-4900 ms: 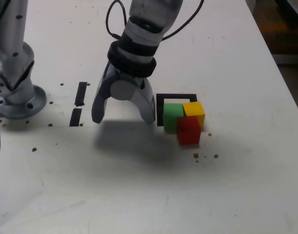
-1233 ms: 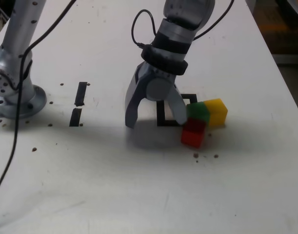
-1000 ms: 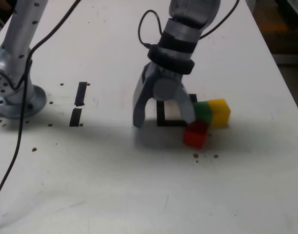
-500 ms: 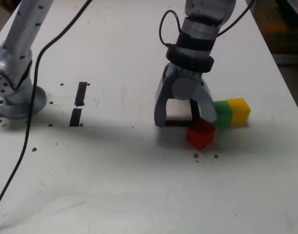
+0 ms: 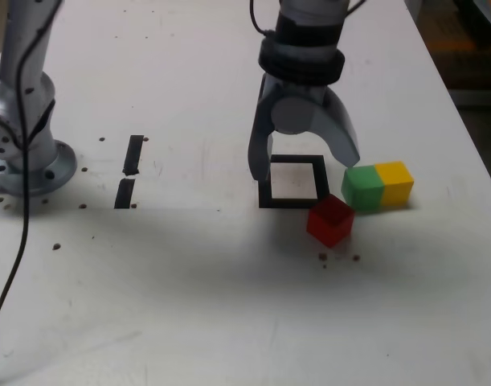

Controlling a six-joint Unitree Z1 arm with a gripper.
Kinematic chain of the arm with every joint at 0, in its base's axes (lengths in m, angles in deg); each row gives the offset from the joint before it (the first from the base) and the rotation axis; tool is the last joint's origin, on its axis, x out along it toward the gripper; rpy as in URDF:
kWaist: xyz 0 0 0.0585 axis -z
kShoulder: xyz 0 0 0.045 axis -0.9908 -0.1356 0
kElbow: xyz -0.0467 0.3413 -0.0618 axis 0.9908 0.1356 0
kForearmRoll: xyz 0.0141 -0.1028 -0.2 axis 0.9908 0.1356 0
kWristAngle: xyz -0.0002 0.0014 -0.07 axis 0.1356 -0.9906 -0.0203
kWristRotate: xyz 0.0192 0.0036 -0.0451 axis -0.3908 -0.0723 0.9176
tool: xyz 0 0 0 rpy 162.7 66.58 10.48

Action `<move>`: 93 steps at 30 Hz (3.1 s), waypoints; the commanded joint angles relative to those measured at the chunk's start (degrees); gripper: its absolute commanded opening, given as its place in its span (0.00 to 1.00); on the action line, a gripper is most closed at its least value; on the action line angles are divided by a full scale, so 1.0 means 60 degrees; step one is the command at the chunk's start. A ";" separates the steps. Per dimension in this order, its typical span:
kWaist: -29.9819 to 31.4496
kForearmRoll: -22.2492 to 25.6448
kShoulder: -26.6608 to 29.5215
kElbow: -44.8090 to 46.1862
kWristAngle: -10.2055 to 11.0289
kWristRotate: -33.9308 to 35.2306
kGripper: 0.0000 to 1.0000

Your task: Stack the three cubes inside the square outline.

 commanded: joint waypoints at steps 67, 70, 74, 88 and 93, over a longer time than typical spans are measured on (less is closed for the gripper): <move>0.2383 -0.0988 -0.2300 -0.0644 0.2166 -0.2704 0.70; 0.2418 -0.1003 -0.2354 -0.0742 0.2245 -0.2628 0.56; 0.2515 -0.1075 -0.2456 -0.0941 0.2382 -0.2572 0.40; 0.2725 -0.0889 -0.2491 -0.1230 0.2471 -0.2225 0.20; 0.2919 -0.0401 -0.1925 -0.1044 0.2478 -0.1546 0.18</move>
